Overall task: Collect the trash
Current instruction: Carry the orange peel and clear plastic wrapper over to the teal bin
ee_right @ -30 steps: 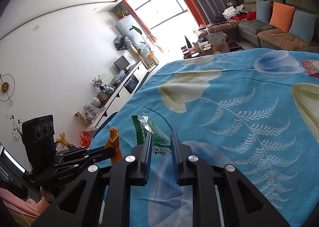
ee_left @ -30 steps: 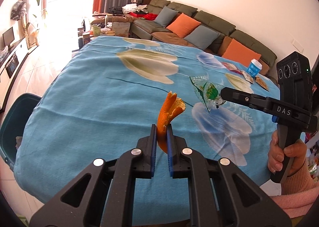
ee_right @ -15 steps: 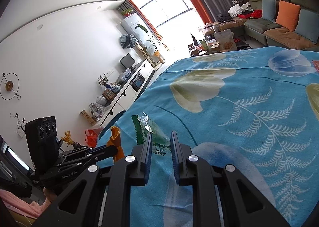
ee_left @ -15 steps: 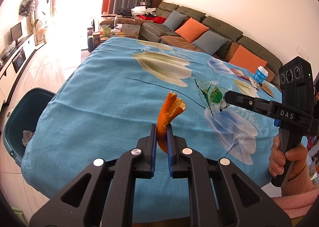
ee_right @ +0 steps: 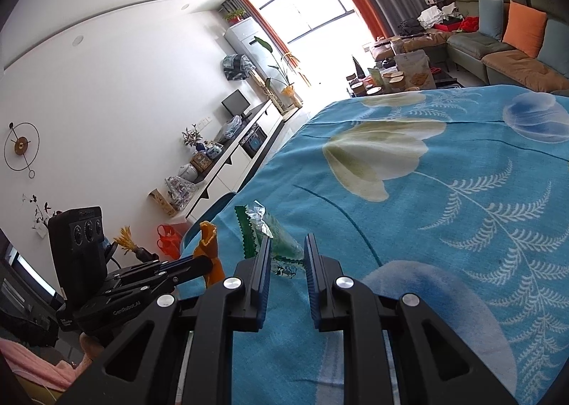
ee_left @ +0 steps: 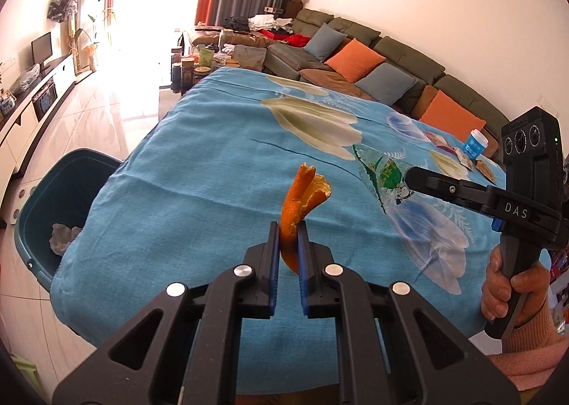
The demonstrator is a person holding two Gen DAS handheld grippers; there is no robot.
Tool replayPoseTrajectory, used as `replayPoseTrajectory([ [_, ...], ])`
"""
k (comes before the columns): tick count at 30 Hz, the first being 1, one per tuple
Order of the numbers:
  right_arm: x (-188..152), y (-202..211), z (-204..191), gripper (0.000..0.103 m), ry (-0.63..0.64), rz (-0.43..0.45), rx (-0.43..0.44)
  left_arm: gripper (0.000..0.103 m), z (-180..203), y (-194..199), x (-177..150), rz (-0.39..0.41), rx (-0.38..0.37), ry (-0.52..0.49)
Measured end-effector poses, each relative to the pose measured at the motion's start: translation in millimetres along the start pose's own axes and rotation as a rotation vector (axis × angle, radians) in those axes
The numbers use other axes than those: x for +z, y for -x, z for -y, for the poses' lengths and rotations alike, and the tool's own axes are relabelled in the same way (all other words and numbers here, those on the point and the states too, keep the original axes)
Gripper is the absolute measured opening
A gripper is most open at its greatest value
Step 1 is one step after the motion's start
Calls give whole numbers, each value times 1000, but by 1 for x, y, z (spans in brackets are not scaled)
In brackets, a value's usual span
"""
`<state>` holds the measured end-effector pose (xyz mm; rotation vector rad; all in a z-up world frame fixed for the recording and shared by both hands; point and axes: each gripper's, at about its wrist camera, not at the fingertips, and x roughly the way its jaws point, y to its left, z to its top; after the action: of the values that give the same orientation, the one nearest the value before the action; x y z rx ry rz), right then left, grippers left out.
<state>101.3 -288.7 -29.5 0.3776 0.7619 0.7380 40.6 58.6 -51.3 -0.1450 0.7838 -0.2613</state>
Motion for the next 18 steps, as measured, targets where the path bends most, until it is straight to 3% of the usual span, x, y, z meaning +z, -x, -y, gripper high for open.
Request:
replayPoseTrajectory([
  [18,4,-19,-20,17,31,-29,40,10,-18,9,-3,18,25,40],
])
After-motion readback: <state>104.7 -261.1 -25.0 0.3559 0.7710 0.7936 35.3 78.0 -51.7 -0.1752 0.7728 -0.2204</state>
